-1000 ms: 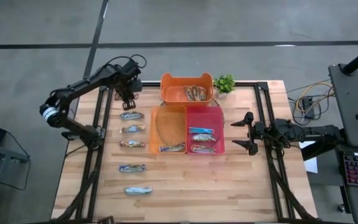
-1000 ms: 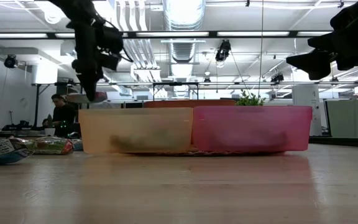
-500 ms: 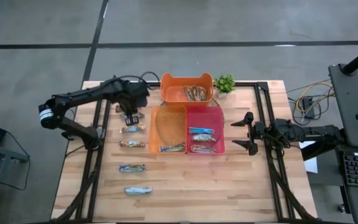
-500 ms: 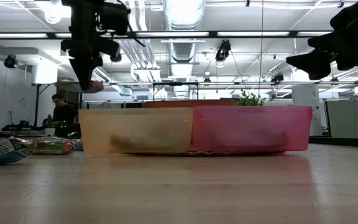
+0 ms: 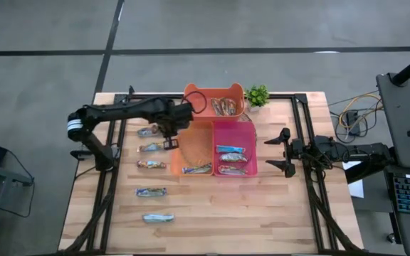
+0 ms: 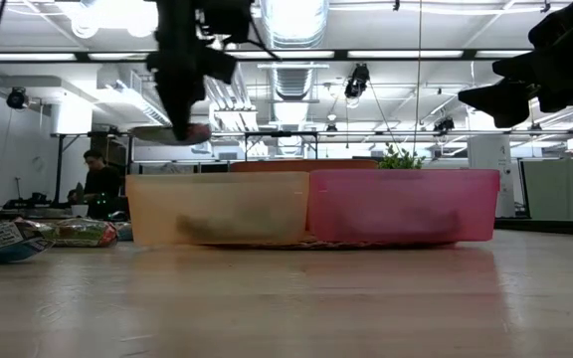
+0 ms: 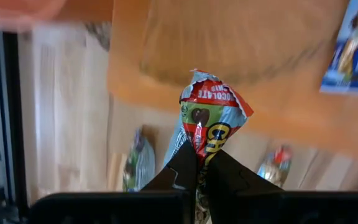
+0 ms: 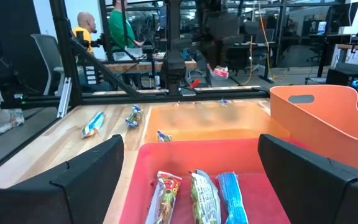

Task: Pick and place Granola Bars by type
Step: Put the red granola bar into the pink bin

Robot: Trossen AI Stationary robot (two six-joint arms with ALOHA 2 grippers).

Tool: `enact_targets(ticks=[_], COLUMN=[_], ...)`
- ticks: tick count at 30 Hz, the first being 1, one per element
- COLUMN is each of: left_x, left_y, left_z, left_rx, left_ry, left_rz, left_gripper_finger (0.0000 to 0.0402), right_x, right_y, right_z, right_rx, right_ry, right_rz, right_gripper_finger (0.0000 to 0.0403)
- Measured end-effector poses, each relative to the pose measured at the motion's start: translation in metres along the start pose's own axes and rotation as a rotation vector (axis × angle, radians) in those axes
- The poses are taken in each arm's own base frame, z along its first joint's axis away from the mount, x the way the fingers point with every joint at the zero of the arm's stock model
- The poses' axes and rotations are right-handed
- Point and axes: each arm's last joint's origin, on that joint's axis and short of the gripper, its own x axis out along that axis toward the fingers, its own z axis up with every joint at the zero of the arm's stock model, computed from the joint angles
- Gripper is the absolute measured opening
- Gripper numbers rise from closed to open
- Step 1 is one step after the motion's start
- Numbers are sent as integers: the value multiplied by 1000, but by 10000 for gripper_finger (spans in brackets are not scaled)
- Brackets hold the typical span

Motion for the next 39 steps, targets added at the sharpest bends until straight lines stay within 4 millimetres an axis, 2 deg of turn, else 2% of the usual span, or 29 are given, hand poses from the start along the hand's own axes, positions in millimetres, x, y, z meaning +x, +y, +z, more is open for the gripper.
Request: enact_targets(ticks=[13, 23, 28, 39], left_x=[7, 19, 25, 41], left_y=[-11, -22, -29, -41], left_z=[91, 143, 160, 166], left_rx=[36, 36, 42, 55], left_ry=[-84, -103, -130, -146], left_rz=[-47, -58, -62, -94], left_gripper_finger=[0, 0, 0, 0], right_x=[0, 0, 0, 0], right_y=[0, 0, 0, 0], right_z=[0, 0, 0, 0], right_rx=[-1, -1, 0, 2], right_ry=[0, 0, 0, 0], right_rz=[0, 0, 1, 0], right_gripper_finger=[359, 359, 359, 359])
